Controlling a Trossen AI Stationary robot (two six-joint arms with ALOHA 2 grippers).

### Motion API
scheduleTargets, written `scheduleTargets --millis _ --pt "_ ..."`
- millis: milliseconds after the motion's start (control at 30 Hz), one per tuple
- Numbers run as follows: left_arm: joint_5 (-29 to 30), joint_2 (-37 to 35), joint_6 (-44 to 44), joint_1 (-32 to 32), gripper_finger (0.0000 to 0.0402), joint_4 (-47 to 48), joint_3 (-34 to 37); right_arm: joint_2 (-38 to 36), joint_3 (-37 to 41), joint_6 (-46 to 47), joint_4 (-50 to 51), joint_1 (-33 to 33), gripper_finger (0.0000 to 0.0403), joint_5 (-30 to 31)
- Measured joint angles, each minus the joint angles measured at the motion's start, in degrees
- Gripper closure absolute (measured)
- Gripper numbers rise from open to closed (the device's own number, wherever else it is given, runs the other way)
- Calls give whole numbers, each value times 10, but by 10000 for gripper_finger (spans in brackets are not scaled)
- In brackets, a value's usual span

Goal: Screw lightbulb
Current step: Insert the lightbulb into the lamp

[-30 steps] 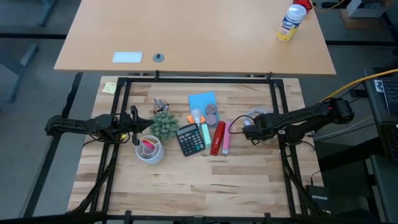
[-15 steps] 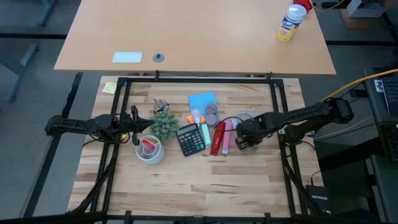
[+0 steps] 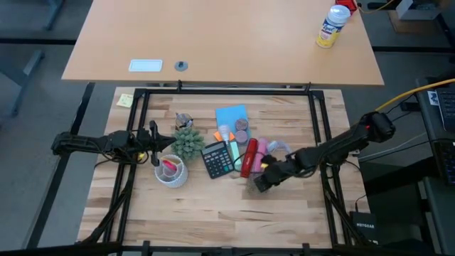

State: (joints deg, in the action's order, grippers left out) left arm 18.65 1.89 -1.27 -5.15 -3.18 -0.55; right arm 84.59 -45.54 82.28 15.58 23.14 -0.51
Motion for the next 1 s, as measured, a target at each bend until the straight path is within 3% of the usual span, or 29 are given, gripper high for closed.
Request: scheduleTargets --millis 133,367,600,1000 --pt "0 0 0 0 400 0 0 58 -18 13 -72 19 358 11" --pt "0 0 -7 0 400 0 0 135 -90 -41 -68 21 343 31" --pt "0 4 -18 0 400 0 0 146 -108 -110 -55 11 322 147" --pt "0 7 -56 0 400 0 0 146 -108 -241 -53 -39 257 159"
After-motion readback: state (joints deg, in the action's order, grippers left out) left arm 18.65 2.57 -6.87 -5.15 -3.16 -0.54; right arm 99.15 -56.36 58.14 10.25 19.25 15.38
